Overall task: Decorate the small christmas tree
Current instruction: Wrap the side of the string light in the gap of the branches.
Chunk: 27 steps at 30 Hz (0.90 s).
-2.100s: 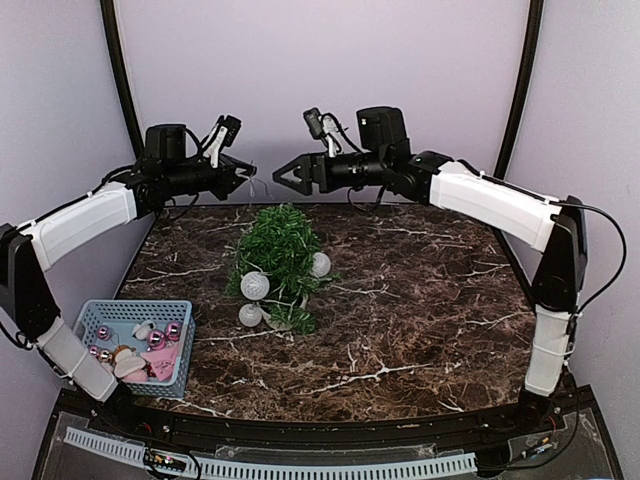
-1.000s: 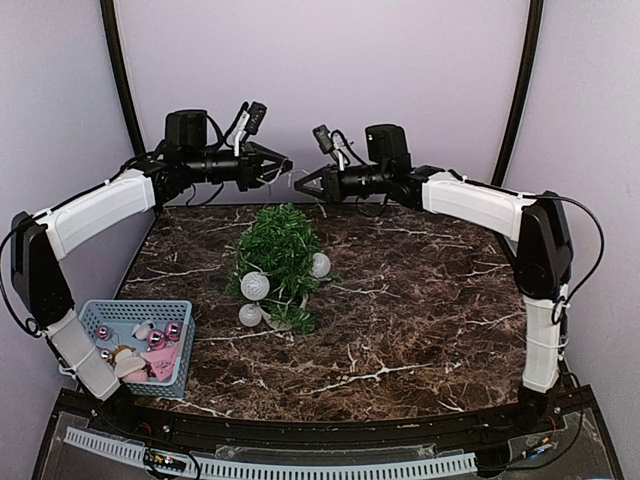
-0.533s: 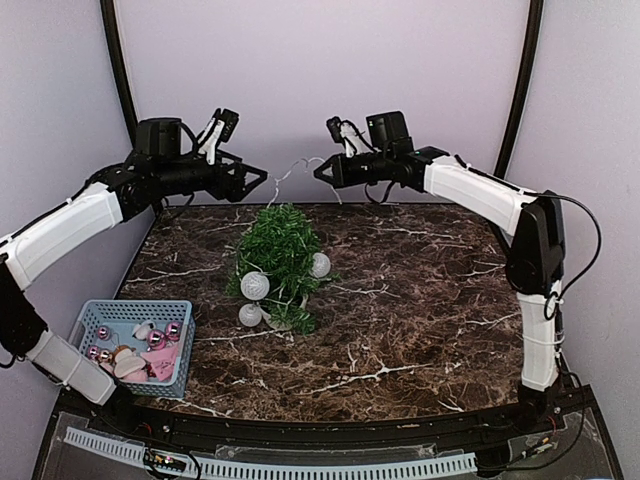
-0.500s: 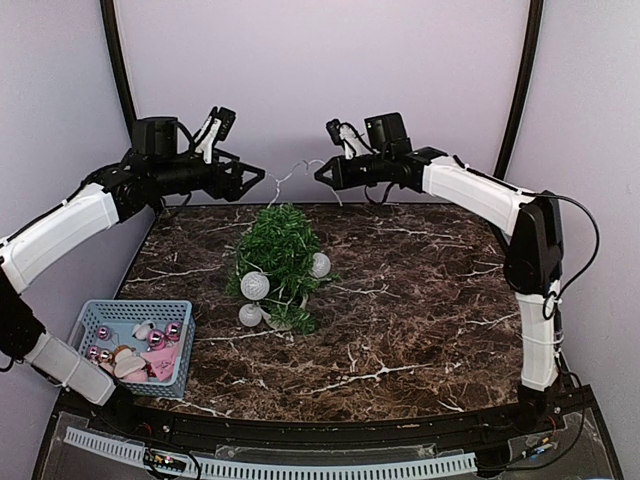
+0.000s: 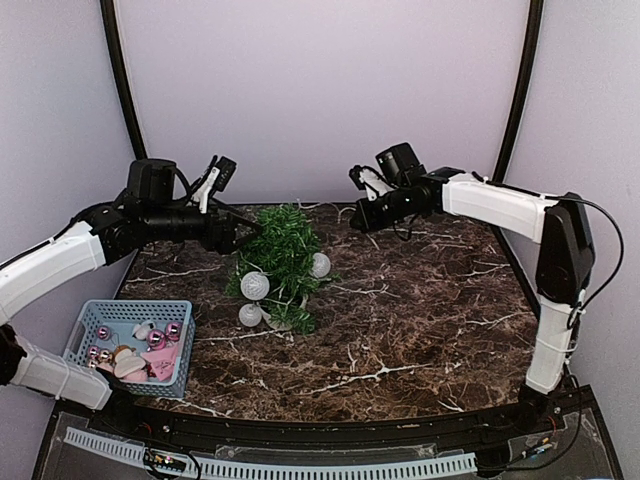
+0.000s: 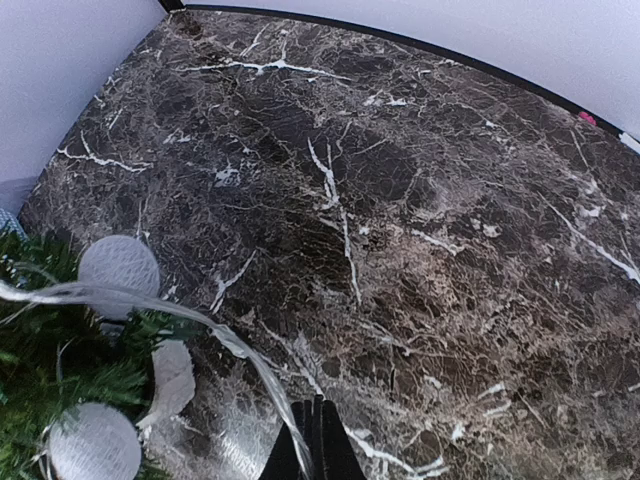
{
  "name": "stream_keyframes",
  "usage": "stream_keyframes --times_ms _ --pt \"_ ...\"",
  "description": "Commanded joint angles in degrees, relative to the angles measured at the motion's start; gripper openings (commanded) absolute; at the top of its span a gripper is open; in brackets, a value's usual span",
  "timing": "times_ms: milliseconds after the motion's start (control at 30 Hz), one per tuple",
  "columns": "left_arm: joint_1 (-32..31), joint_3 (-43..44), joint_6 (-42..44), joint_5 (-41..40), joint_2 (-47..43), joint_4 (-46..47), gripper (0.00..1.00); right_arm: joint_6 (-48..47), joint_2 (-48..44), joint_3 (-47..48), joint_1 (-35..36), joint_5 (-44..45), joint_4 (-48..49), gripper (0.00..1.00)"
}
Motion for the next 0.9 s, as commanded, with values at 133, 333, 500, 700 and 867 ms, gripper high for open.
stream_keyframes --times_ms 133,333,500,700,867 --pt "-1.9 -2.8 -1.3 1.7 -1.7 -0.3 0.5 0.5 -14.8 -9.9 2.8 0.2 -4.3 0.0" --pt "-2.4 -4.5 -2.0 1.5 -2.8 1.7 0.22 1.9 -19.1 -11.4 8.8 -2.1 -10.4 0.0" --pt "-2.5 -4.9 -2.1 1.6 -3.2 1.7 0.04 4.4 -21.4 -12.6 14.1 -4.9 -12.5 0.0" --pt "-2.6 -5.3 -2.1 1.4 -3.7 2.3 0.0 9.5 -22.7 -16.5 19.9 -9.3 -7.8 0.0" --pt "-2.6 -5.3 -2.5 1.4 -3.5 3.1 0.0 13.3 -22.0 -20.1 22.6 -11.3 0.1 0.0"
